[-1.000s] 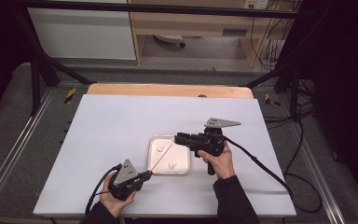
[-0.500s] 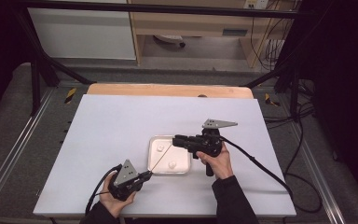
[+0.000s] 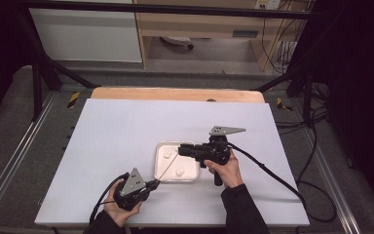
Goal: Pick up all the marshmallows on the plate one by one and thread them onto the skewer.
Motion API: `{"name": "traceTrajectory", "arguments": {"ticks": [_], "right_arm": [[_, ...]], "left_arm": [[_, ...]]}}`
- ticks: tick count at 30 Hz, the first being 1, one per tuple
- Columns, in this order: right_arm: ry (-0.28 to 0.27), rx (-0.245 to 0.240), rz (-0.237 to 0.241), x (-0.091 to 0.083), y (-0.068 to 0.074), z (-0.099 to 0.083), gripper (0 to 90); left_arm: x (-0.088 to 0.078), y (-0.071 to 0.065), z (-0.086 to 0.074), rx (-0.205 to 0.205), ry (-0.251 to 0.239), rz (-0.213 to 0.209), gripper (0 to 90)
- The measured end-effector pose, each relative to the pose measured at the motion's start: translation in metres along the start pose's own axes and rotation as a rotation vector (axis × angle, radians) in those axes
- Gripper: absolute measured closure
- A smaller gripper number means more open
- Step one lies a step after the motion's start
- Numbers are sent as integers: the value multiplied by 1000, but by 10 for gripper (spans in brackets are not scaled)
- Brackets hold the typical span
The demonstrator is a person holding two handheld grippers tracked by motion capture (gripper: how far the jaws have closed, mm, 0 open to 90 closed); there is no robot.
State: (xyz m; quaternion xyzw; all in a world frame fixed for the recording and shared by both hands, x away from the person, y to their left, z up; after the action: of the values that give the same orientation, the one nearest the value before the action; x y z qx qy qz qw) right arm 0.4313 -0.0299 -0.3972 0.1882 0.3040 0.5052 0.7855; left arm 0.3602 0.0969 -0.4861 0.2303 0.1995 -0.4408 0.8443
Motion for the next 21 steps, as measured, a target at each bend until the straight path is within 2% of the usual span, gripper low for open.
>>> {"name": "traceTrajectory", "arguments": {"ticks": [13, 21], "right_arm": [[39, 5, 39, 6, 4, -10, 772], [42, -8, 37, 9, 4, -15, 790]], "left_arm": [[1, 1, -3, -19, 16, 5, 892], [1, 2, -3, -29, 16, 8, 892]]}}
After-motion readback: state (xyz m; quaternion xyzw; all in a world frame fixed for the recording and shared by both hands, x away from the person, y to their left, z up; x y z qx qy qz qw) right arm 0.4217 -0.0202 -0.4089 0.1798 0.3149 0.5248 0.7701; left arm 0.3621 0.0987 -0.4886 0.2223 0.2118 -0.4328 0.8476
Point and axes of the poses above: each handheld gripper's, and its own axes: x roughly forward along the jaws, z roughly out of its top, y roughly to its left, the point moved 10 cm from there along x, roughly forward along the jaws, and after that the axes turned 11 degrees about x, right-handed, at the moved point
